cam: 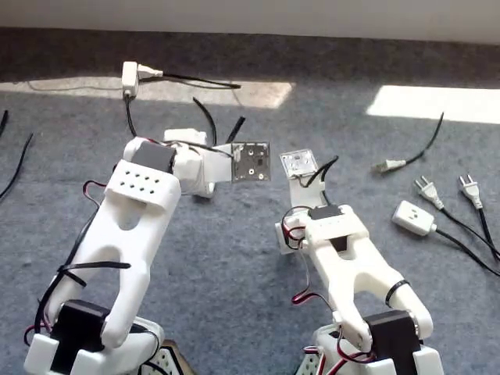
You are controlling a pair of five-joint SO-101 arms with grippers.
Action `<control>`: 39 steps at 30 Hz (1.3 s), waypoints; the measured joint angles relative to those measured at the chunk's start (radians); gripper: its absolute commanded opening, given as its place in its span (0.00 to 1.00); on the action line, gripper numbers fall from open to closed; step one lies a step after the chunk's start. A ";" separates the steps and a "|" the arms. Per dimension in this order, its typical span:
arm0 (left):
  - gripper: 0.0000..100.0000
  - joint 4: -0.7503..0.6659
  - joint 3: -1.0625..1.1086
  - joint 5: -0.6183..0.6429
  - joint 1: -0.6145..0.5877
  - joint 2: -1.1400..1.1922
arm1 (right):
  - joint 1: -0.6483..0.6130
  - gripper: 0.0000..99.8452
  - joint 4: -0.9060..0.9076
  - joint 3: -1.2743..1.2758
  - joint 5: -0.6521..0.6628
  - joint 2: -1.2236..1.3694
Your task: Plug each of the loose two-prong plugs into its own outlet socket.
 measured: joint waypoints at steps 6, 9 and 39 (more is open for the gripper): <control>0.01 0.087 0.000 -0.114 0.000 0.000 | 0.000 0.07 -0.002 0.000 0.000 0.000; 0.01 0.087 0.000 -0.135 -0.002 0.000 | 0.000 0.07 -0.002 0.000 0.000 0.000; 0.01 0.229 -0.436 -0.157 -0.011 0.548 | 0.000 0.07 -0.002 0.000 0.000 0.000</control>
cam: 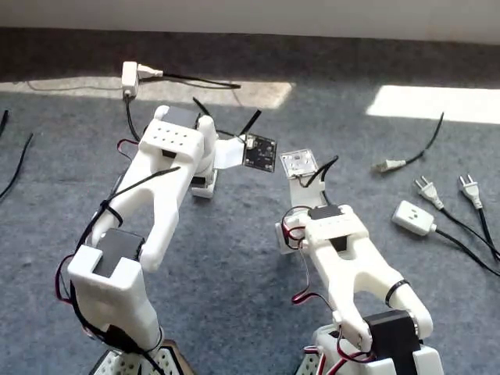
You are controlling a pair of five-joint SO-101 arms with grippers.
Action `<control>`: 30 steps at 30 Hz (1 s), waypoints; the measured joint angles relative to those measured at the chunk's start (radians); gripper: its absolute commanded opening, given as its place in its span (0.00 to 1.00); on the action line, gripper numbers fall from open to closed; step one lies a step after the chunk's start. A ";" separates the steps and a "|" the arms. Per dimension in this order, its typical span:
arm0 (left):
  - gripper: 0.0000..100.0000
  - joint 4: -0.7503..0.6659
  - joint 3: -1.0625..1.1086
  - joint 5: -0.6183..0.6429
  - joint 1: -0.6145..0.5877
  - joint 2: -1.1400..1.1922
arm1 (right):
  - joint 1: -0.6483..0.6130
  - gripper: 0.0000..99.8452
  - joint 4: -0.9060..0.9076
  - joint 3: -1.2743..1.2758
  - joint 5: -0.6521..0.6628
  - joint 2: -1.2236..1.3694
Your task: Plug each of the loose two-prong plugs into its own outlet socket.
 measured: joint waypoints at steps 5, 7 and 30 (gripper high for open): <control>0.01 0.026 -0.005 0.000 0.000 0.000 | 0.000 0.07 0.000 0.000 0.000 0.000; 0.01 0.063 -0.008 0.000 0.000 0.000 | 0.000 0.07 0.000 0.000 0.000 0.000; 0.01 0.014 -0.074 0.000 0.003 0.207 | 0.000 0.07 -0.005 0.000 0.000 -0.002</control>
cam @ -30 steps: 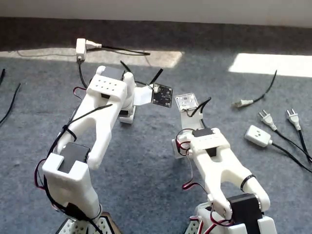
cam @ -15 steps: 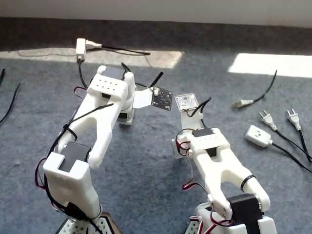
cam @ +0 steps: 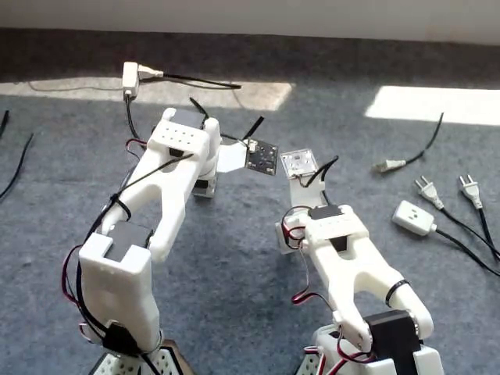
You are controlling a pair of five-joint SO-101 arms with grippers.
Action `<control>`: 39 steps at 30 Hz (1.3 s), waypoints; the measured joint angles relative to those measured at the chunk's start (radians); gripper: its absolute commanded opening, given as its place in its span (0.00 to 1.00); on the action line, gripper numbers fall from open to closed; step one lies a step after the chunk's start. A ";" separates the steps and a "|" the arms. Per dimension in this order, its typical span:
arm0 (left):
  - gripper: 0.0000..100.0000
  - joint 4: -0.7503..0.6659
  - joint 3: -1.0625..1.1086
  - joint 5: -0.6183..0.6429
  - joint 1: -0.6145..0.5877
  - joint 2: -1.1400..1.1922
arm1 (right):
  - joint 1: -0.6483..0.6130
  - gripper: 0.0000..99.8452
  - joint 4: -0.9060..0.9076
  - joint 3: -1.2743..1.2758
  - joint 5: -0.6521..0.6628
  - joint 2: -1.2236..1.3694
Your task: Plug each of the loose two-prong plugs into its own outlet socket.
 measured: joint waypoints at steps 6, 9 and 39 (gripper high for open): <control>0.01 0.000 -0.089 0.000 -0.002 0.100 | 0.000 0.07 -0.012 0.000 0.000 0.000; 0.07 0.035 -0.146 0.000 -0.002 0.129 | 0.000 0.07 -0.015 0.005 0.000 0.000; 0.21 0.437 -1.479 0.143 -0.259 0.175 | 0.000 0.07 -0.018 0.006 -0.002 0.000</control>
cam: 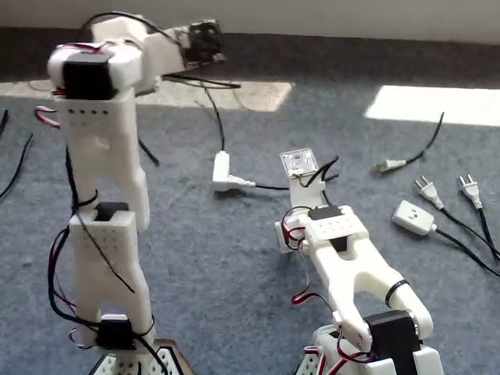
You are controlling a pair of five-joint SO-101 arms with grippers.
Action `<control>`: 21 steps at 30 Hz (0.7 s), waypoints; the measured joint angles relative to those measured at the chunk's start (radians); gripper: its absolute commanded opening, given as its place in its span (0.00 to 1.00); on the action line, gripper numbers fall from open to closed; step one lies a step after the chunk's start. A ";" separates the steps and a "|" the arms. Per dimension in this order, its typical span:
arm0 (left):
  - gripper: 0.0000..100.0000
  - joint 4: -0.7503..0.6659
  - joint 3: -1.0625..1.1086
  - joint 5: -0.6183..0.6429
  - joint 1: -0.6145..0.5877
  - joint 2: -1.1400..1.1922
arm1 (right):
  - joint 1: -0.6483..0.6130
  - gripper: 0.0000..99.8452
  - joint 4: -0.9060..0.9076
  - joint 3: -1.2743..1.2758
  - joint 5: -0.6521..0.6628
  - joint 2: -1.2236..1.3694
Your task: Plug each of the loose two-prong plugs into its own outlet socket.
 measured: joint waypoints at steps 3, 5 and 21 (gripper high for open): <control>0.21 0.000 -0.043 0.135 -0.118 -0.002 | 0.000 0.07 0.000 0.000 0.000 0.000; 0.21 0.000 -0.046 0.247 -0.201 0.000 | 0.000 0.09 0.000 0.000 0.000 0.000; 0.21 0.005 0.103 0.810 -0.704 0.005 | -0.143 0.19 0.436 -0.635 -0.005 0.005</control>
